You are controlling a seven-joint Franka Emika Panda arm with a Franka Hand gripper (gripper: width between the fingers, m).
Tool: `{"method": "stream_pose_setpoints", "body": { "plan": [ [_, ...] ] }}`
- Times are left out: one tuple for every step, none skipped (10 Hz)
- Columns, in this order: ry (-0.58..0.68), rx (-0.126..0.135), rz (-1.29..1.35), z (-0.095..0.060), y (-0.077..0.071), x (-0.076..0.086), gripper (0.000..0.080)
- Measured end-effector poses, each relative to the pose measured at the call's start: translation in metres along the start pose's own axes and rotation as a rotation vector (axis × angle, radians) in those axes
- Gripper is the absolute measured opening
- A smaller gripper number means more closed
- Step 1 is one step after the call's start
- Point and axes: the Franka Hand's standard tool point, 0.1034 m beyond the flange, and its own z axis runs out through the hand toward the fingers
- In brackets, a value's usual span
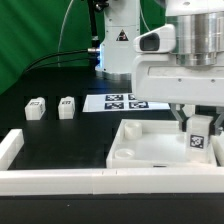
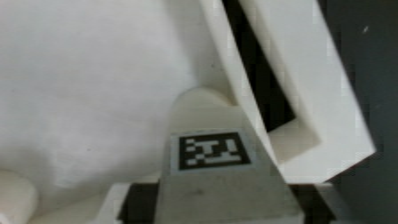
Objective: Assemble one leg
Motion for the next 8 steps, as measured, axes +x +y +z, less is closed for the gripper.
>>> {"method": "stream_pose_setpoints", "body": {
  "plan": [
    [0.004,-0.010,0.083,-0.0002,0.0045,0.0024,0.0304],
    [0.008,-0.020,0.102,-0.0005,0.0090,0.0050,0.0304],
    [0.008,-0.020,0.092,-0.0004,0.0090,0.0049,0.0313],
    [0.007,-0.019,0.094,0.0001,0.0089,0.0047,0.0313],
    [0.007,-0.019,0.094,0.0002,0.0090,0.0047,0.0489],
    [0.007,-0.020,0.094,0.0002,0.0090,0.0047,0.0489],
    [0.007,-0.020,0.094,0.0003,0.0090,0.0046,0.0614],
    [0.007,-0.020,0.094,0.0004,0.0091,0.0046,0.0640]
  ]
}}
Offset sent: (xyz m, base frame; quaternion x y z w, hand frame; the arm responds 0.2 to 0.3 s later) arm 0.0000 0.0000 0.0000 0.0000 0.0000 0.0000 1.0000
